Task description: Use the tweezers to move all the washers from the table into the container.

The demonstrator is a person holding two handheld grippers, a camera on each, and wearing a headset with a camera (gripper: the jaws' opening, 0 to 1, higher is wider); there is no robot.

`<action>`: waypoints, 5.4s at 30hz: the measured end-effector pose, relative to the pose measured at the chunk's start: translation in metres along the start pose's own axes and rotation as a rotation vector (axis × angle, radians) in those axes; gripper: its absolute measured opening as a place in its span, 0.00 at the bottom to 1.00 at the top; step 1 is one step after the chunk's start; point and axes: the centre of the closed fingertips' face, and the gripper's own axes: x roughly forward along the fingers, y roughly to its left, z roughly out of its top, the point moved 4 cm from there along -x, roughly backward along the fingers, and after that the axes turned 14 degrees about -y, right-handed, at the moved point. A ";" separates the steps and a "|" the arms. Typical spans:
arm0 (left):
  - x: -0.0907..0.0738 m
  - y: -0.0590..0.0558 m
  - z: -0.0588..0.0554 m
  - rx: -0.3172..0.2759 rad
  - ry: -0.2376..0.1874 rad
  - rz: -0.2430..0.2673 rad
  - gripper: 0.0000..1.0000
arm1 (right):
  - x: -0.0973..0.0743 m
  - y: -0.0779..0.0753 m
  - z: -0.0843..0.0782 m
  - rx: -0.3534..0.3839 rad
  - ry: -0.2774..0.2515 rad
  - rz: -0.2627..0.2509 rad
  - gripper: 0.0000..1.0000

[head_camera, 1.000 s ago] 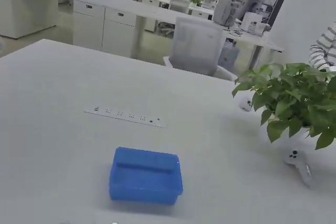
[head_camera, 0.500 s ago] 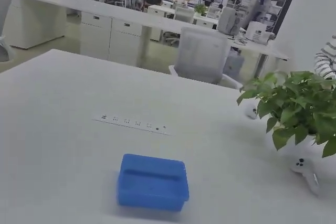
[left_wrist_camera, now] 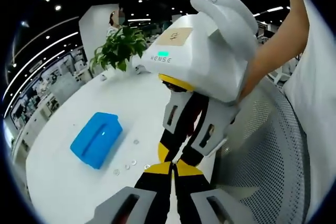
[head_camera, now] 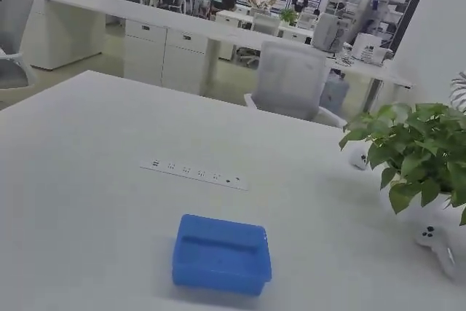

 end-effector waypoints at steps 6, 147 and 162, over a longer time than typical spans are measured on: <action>-0.001 0.002 0.004 0.007 -0.008 0.003 0.00 | 0.001 0.000 0.003 0.057 -0.033 -0.006 0.06; -0.060 0.041 -0.039 -0.269 -0.224 0.630 0.98 | 0.034 -0.152 0.111 0.072 -0.308 -0.305 0.02; -0.061 0.043 -0.044 -0.270 -0.195 0.648 0.99 | 0.085 -0.172 0.088 0.121 -0.228 -0.282 0.02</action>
